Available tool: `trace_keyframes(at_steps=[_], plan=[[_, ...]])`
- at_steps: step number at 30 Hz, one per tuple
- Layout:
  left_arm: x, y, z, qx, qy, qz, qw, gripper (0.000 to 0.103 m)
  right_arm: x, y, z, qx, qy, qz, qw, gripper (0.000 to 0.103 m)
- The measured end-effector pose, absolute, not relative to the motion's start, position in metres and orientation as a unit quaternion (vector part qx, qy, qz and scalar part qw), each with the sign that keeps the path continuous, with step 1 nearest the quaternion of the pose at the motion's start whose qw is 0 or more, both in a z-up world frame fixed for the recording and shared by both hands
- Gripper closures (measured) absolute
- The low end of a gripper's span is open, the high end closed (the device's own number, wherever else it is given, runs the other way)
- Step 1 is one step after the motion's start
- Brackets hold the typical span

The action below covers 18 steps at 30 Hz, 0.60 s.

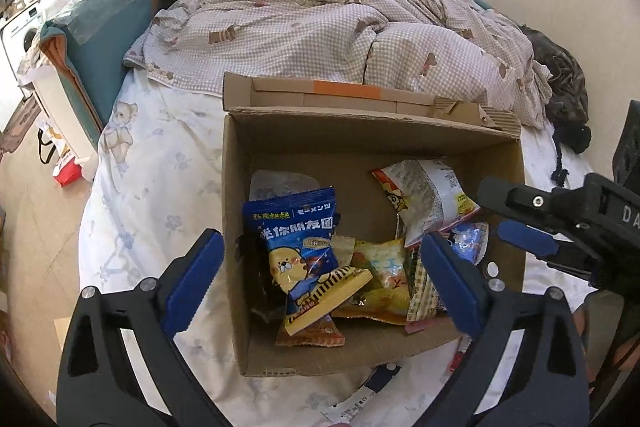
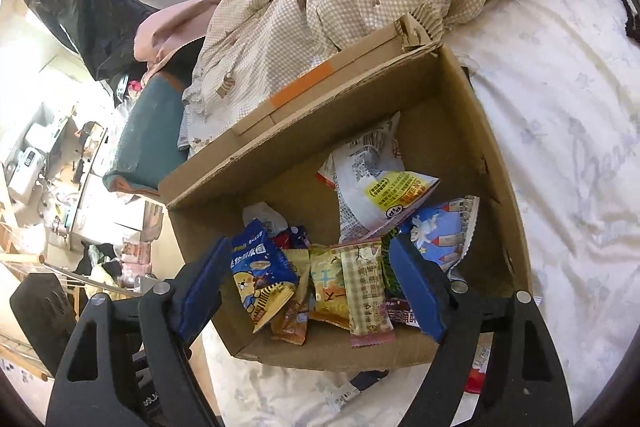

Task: Organize snacks
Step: 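Open both grippers to release the bear-print bag and checkered wafer packet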

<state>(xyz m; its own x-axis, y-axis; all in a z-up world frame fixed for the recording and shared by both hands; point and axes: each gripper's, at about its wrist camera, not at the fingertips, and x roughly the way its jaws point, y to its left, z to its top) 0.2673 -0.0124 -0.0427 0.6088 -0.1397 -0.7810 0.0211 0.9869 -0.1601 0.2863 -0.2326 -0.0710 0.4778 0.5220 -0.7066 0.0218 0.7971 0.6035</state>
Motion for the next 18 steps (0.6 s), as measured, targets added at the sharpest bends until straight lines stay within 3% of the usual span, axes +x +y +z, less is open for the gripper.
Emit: trace_keyframes(at_steps=[18], plan=[[0.243, -0.005, -0.029, -0.077, 0.427, -0.054, 0.899, 0.006, 0.258, -0.238, -0.057, 0.260, 0.483, 0.143, 0.824, 0.019]])
